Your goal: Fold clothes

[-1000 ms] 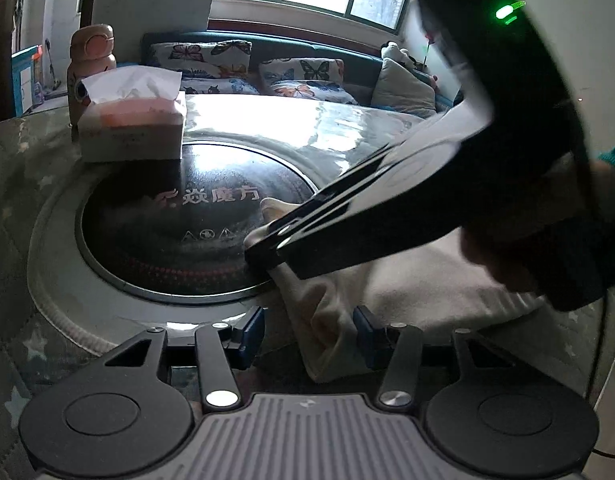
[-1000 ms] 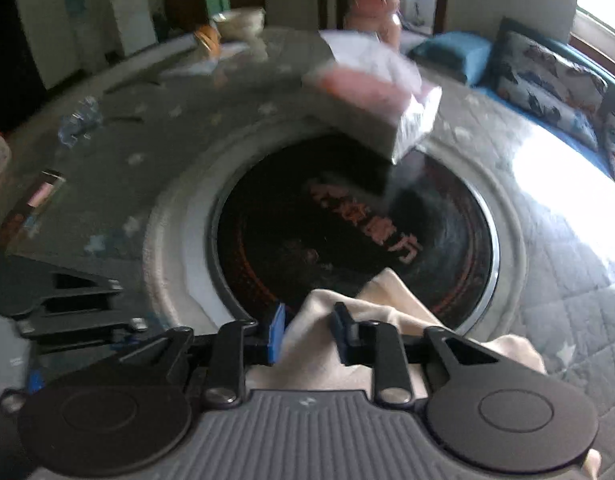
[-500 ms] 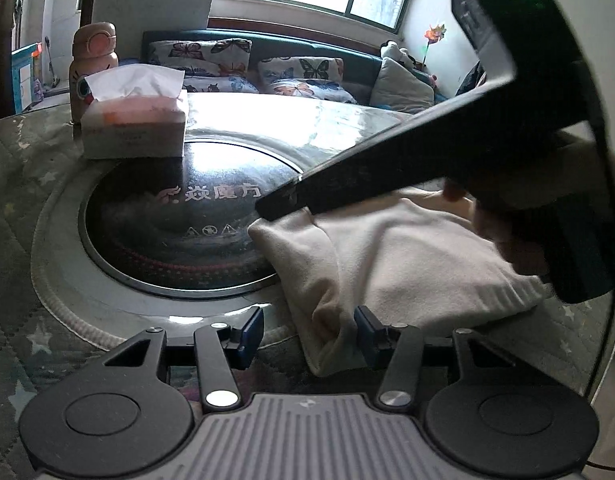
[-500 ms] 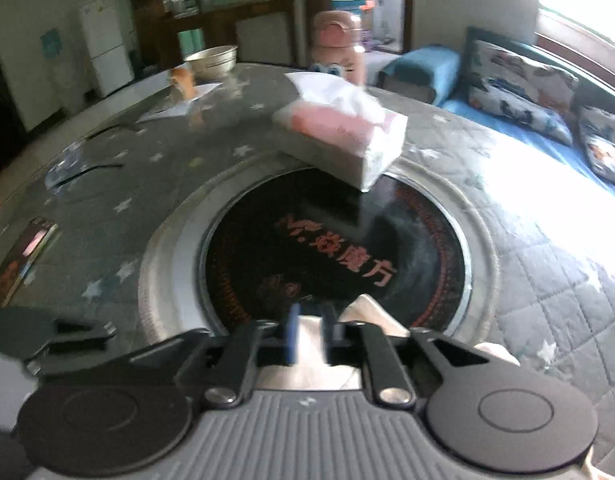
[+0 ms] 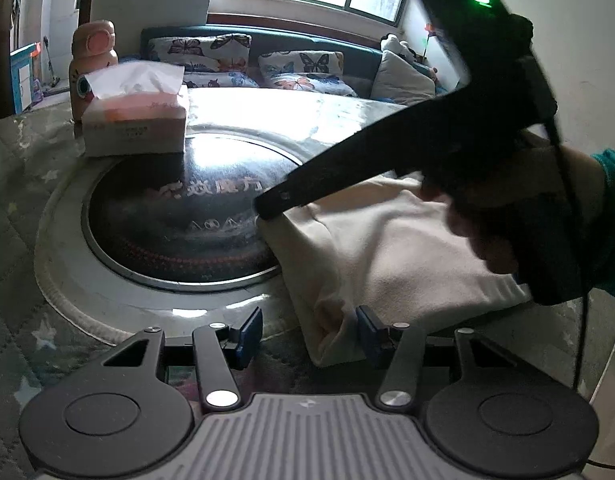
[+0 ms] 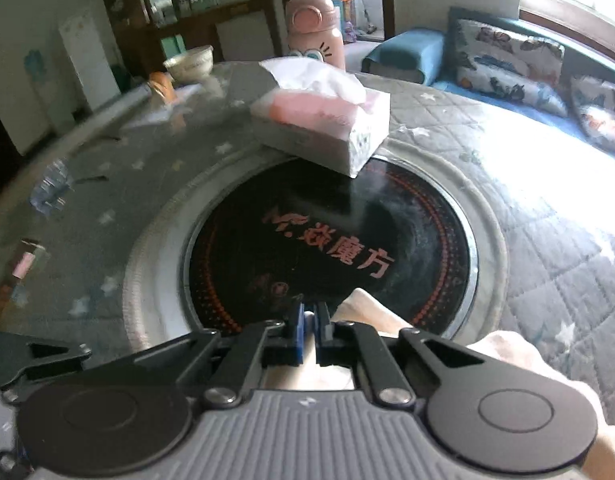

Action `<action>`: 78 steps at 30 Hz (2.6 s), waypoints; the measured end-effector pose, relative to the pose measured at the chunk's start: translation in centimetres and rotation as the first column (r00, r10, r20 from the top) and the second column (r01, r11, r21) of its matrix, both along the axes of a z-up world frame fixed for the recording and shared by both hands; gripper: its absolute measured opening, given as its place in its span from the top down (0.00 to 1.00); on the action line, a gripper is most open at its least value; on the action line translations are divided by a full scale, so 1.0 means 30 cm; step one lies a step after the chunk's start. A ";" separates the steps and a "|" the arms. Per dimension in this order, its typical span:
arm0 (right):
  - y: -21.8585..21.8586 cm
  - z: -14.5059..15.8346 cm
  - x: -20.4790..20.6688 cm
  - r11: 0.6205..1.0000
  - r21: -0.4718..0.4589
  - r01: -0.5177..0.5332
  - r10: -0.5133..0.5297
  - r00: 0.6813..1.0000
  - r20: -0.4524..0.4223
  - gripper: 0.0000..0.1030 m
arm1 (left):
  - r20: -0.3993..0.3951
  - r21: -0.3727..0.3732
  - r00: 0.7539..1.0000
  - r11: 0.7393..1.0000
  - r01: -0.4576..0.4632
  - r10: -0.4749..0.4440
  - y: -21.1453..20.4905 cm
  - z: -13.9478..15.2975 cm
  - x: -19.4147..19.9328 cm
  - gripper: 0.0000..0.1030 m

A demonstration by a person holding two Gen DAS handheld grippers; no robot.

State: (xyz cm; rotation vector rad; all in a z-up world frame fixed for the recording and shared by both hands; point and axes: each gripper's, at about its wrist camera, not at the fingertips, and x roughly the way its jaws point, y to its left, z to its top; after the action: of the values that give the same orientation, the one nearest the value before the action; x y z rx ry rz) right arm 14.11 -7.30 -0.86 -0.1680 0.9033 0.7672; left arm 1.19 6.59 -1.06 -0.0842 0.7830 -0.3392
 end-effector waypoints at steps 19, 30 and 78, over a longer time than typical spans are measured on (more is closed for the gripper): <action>-0.628 -0.010 -0.111 0.914 -0.145 0.378 -0.364 0.924 0.117 0.84 | 0.000 0.000 0.997 0.997 0.071 -0.071 -0.136 -0.004 0.142 0.47; -0.595 -0.011 -0.024 0.924 -0.114 0.365 -0.352 0.928 0.123 0.81 | -0.008 -0.003 0.998 0.998 0.055 -0.055 -0.126 -0.002 0.155 0.46; -0.635 0.039 -0.083 0.929 -0.078 0.362 -0.351 0.928 0.126 0.65 | -0.013 -0.003 1.000 1.000 0.025 -0.025 -0.112 0.011 0.160 0.40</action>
State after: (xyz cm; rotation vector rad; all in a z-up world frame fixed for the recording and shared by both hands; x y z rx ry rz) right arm 11.61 -26.34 0.33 -0.1277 0.8372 0.3694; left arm 6.00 3.22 -0.72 -0.0797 0.7967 -0.3634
